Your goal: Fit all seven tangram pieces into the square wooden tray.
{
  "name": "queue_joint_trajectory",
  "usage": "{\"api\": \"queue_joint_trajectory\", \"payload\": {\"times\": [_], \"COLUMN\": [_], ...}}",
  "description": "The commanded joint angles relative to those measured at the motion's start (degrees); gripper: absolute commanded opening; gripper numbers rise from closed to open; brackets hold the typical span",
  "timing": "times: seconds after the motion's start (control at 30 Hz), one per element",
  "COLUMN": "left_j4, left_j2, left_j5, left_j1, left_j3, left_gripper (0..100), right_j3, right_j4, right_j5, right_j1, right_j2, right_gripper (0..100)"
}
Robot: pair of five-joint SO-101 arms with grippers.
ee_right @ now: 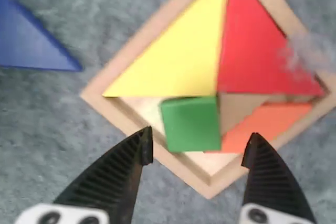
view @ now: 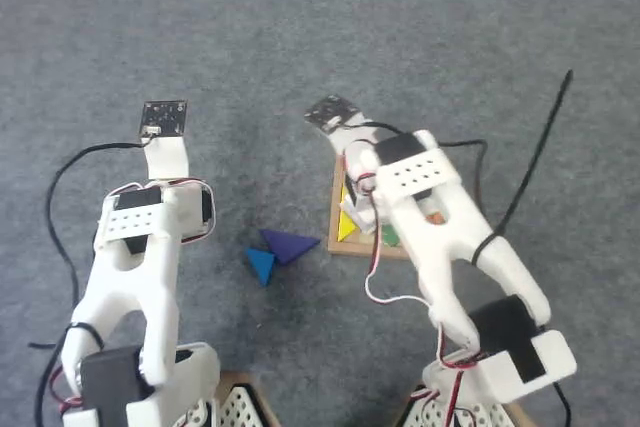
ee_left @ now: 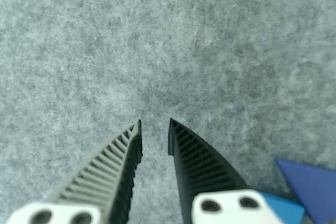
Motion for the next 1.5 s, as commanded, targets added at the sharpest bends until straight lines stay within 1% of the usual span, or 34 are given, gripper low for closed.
{"api": "queue_joint_trajectory", "payload": {"times": [0.0, 0.13, 0.23, 0.37, 0.5, 0.73, 0.97, 1.17, 1.27, 1.37, 1.47], "left_j4": [0.35, 0.35, 0.35, 0.35, 0.44, 0.44, 0.44, 0.44, 0.44, 0.44, 0.44], "left_j2": [-2.73, -2.73, -2.73, -2.73, -2.73, -2.73, -2.73, -2.73, -2.73, -2.73, -2.73], "left_j5": [-0.88, -0.88, -0.88, -0.88, -0.88, -0.88, -0.88, -0.88, -0.88, -0.88, -0.88], "left_j1": [0.35, 0.35, 0.35, 0.35, 0.35, 0.35, 0.35, 0.35, 0.35, 0.35, 0.35], "left_j3": [-1.54, -1.45, -1.45, -1.45, -1.45, -1.36, -1.36, -1.36, -1.36, -1.36, -1.36], "left_gripper": [9, 9, 9, 9, 9, 9, 9, 9, 9, 9, 9], "right_j3": [1.14, 0.62, -0.79, -0.18, 0.18, 0.09, 0.18, 0.26, 0.00, 0.00, 0.00], "right_j4": [-1.89, -2.51, -2.59, -5.32, -5.41, -7.08, -7.08, -6.46, -7.08, -7.08, -7.16], "right_j5": [-0.62, -0.70, -1.14, -1.14, -0.62, -0.62, -0.62, -1.05, -1.67, -3.43, -3.43], "right_j1": [3.47, 6.55, 10.24, 13.49, 13.14, 10.24, 9.71, 6.37, 7.96, 11.47, 13.85], "right_j2": [-1.63, -0.75, -2.07, -2.15, 0.84, 5.93, 6.29, 6.29, 4.62, 1.80, 1.36], "right_gripper": [27.0, 27.0, 27.0, 27.0, 27.0, 27.0, 27.0, 27.0, 27.0, 27.0, 27.0]}}
